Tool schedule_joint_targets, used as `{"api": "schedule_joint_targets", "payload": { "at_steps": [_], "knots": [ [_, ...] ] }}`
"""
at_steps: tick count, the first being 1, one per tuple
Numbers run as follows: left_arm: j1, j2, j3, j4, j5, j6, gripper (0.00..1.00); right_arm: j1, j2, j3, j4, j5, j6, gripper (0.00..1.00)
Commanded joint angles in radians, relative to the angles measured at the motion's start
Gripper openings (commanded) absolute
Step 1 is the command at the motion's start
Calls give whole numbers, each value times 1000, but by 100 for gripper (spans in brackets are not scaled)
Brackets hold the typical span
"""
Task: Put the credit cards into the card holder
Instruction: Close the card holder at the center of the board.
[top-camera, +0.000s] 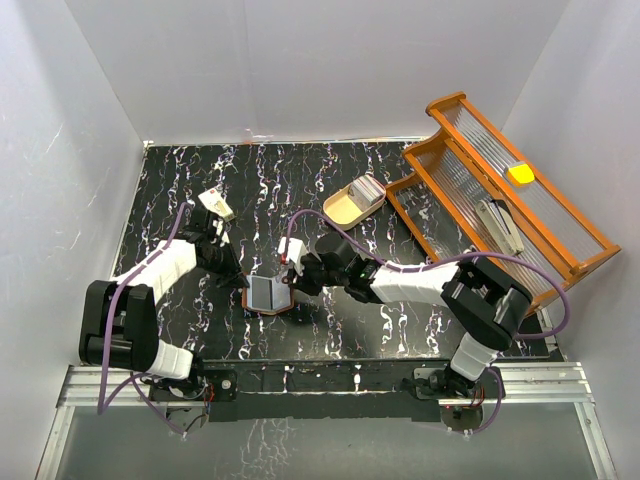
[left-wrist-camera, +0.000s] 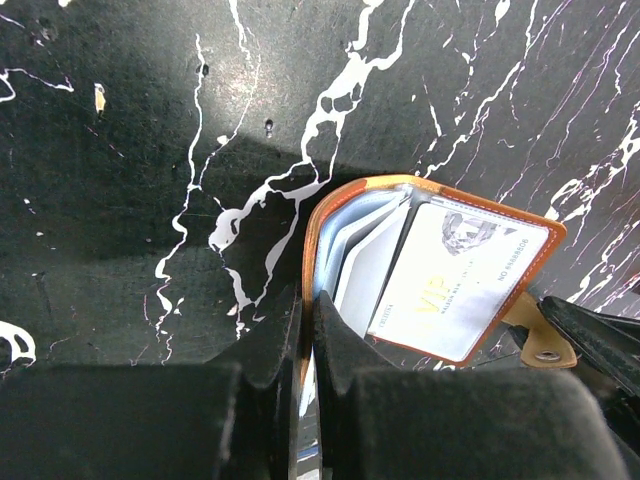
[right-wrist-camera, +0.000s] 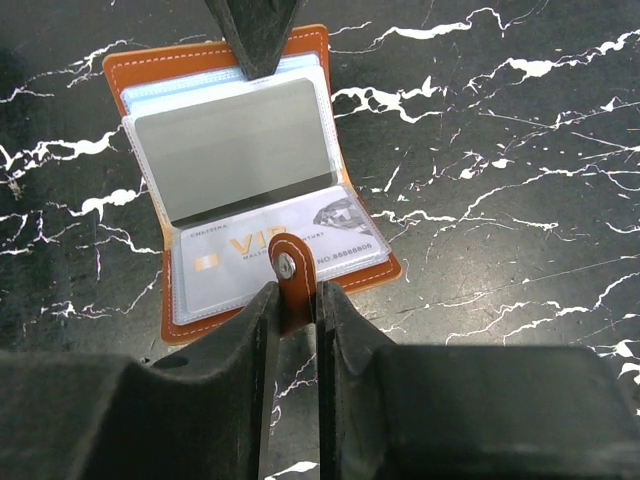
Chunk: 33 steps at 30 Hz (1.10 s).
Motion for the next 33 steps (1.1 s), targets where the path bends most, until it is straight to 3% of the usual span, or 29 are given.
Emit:
{"api": "schedule_joint_targets", "payload": {
  "at_steps": [1, 15, 33],
  "knots": [
    [6, -2, 19, -25, 12, 9, 0, 3, -21, 0, 85, -14, 50, 0],
    [7, 8, 6, -7, 52, -10, 0, 1, 14, -62, 364, -98, 301, 0],
    [8, 22, -5, 13, 76, -18, 0, 2, 25, -68, 418, -83, 350, 0]
  ]
}}
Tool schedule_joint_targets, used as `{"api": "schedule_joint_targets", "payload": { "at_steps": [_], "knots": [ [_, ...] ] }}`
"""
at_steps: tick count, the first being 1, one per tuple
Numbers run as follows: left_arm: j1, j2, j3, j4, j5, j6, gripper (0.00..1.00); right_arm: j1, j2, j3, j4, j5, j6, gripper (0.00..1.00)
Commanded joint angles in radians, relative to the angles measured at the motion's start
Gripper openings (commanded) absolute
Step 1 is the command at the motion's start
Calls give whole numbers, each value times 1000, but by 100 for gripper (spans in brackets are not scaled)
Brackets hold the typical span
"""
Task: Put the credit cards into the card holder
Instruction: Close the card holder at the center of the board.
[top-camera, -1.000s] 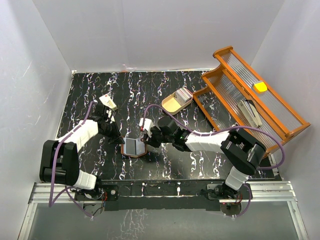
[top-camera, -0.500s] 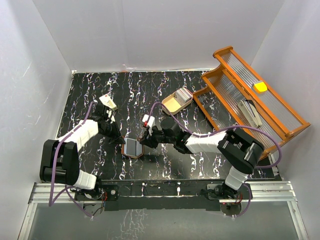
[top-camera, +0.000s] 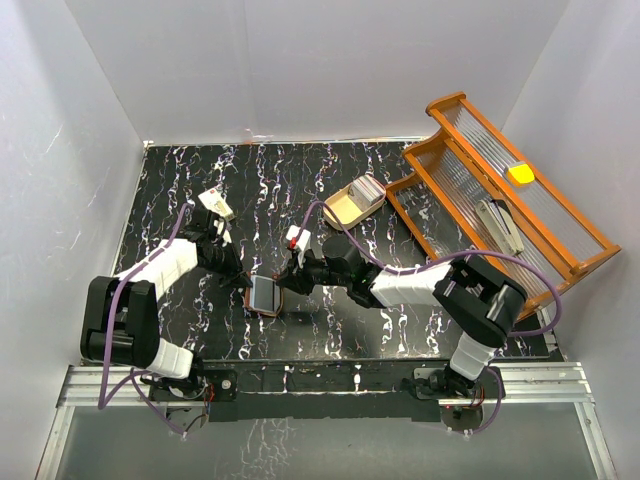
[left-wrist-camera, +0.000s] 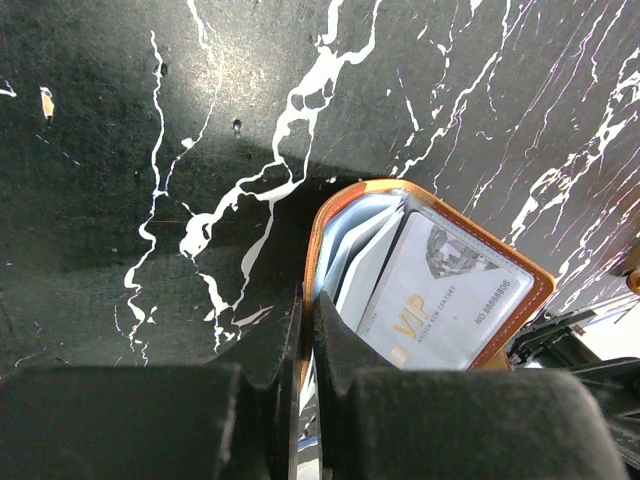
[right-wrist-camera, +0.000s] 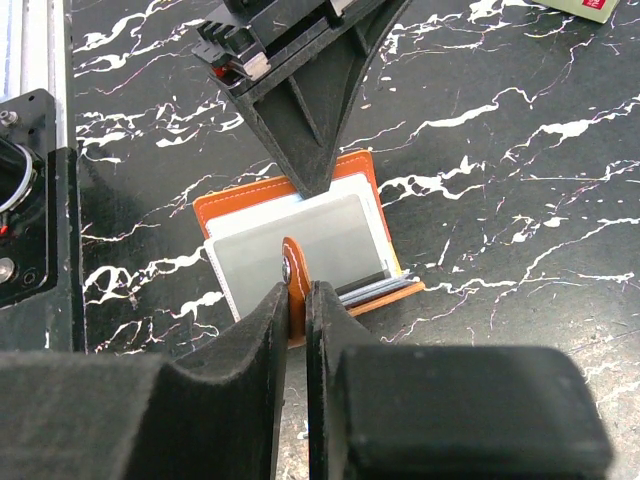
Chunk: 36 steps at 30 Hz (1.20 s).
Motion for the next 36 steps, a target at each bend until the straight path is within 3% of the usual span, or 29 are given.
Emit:
{"api": "schedule_joint_targets", "payload": {
  "at_steps": [1, 9, 16, 21, 36],
  "knots": [
    [7, -2, -4, -8, 19, -9, 0, 2, -3, -3, 93, -8, 12, 0],
    [8, -52, -19, 33, 156, -70, 2, 2, 14, -17, 122, -6, 27, 0],
    [7, -106, -114, 178, 328, -190, 7, 0, 36, -33, 169, -11, 53, 0],
    [7, -126, -127, 188, 349, -215, 0, -4, 39, -43, 185, -11, 61, 0],
    [7, -150, -149, 249, 416, -316, 0, -27, 42, -46, 207, -6, 105, 0]
  ]
}}
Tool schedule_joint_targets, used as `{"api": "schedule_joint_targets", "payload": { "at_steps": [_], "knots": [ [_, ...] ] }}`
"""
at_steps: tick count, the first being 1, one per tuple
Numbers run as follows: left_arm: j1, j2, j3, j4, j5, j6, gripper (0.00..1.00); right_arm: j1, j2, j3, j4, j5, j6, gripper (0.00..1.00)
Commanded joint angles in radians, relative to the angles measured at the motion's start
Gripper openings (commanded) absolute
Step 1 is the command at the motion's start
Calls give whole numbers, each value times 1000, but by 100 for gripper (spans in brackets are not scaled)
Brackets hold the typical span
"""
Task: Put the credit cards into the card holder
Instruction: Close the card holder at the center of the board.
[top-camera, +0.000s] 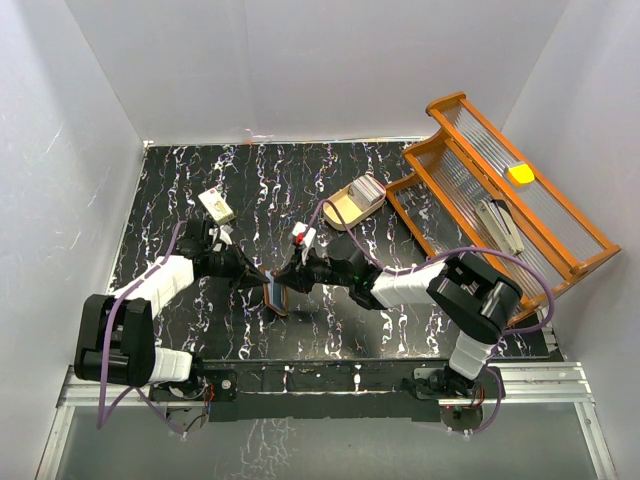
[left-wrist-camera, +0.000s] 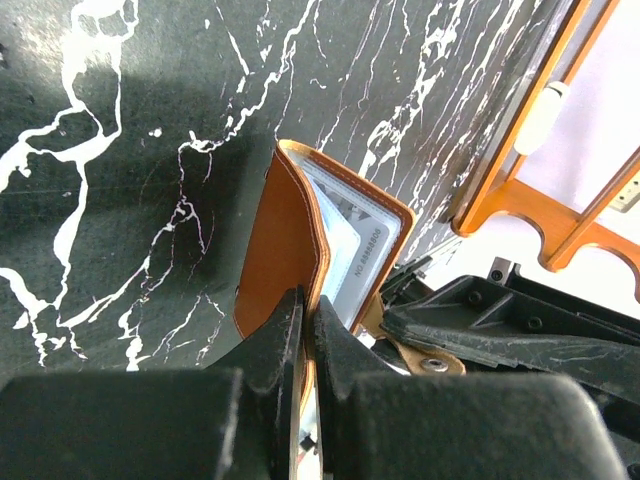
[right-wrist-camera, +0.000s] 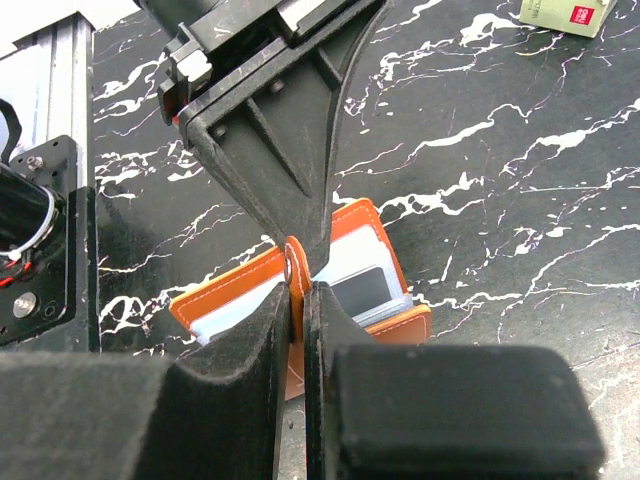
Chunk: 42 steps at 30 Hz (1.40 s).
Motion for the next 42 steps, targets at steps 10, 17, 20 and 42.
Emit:
{"api": "schedule_joint_targets", "payload": {
  "at_steps": [10, 17, 20, 42],
  "knots": [
    [1, -76, -24, 28, 123, -86, 0, -14, 61, -10, 95, -12, 46, 0],
    [1, -96, 75, -194, -48, 20, 0, -14, 87, -16, 146, -47, 76, 0],
    [1, -111, 81, -207, -70, 13, 0, -14, 91, -33, 167, -45, 83, 0],
    [-23, -56, -42, 33, 64, -96, 22, -15, 143, -62, 238, -54, 97, 0]
  ]
}}
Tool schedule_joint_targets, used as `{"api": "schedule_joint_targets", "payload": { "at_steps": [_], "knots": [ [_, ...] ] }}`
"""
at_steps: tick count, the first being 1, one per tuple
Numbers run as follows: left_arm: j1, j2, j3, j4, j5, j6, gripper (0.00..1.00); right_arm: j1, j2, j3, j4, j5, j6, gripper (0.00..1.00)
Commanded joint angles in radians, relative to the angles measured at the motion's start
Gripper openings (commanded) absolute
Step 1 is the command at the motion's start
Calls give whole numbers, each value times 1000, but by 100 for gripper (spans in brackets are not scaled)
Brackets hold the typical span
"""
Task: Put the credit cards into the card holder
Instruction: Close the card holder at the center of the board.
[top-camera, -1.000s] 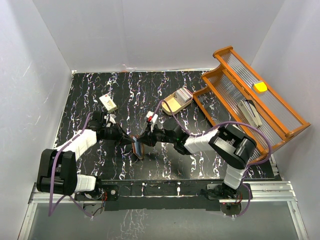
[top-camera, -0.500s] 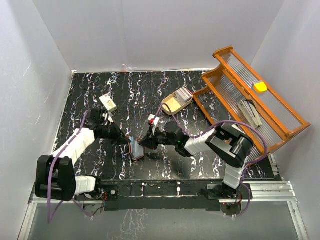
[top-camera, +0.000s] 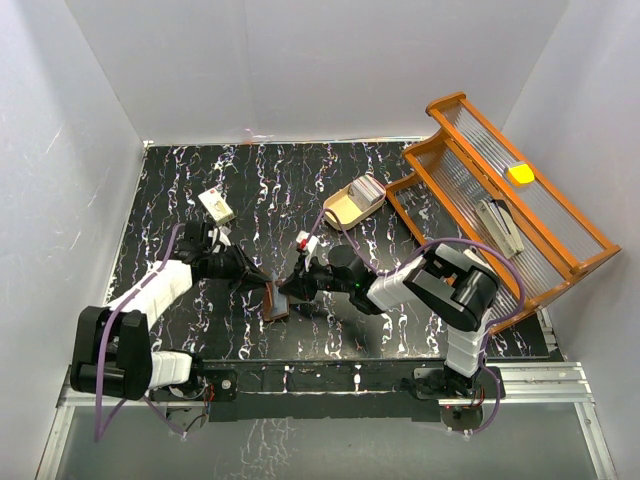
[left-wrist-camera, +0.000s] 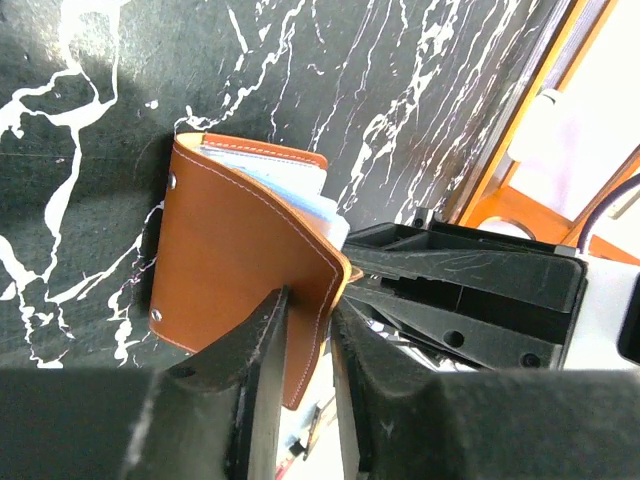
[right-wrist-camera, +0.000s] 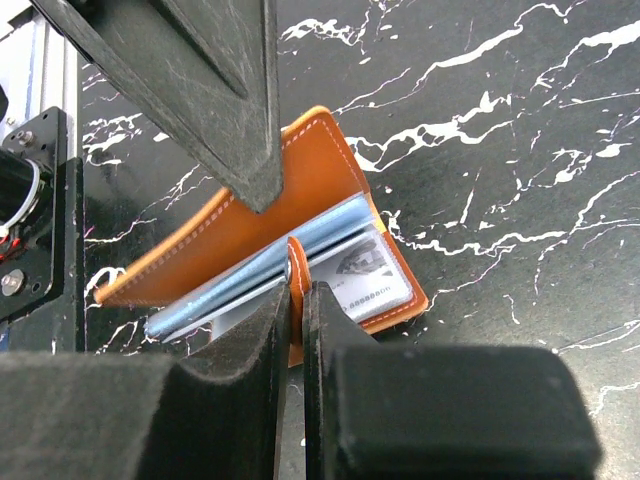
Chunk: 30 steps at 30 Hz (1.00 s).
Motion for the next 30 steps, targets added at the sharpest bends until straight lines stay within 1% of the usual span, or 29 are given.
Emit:
{"api": "schedule_joint_targets", "payload": {
  "at_steps": [1, 4, 11, 15, 19, 22, 27, 30],
  "knots": [
    [-8, 21, -41, 80, 103, -50, 24, 3, 13, -16, 96, -14, 5, 0],
    [-10, 43, -53, 97, 89, -40, 27, 3, 15, -33, 122, -13, 4, 0],
    [-15, 135, -95, 150, 55, -25, 28, -4, 15, -82, 209, -29, -1, 1],
    [-19, 170, -93, 139, 12, -2, 28, -15, 8, -107, 236, -41, -14, 7],
    [-23, 204, -87, 139, 6, 12, 28, -20, -1, -123, 228, -42, -43, 14],
    [-26, 216, -83, 136, 1, 18, 31, -23, -6, -128, 221, -44, -57, 19],
    [-27, 215, -69, 114, -6, 28, 40, -30, -31, -131, 171, -44, -68, 31],
    [-28, 194, -47, 79, -15, 34, 42, -32, -60, -135, 130, -49, -54, 36]
  ]
}}
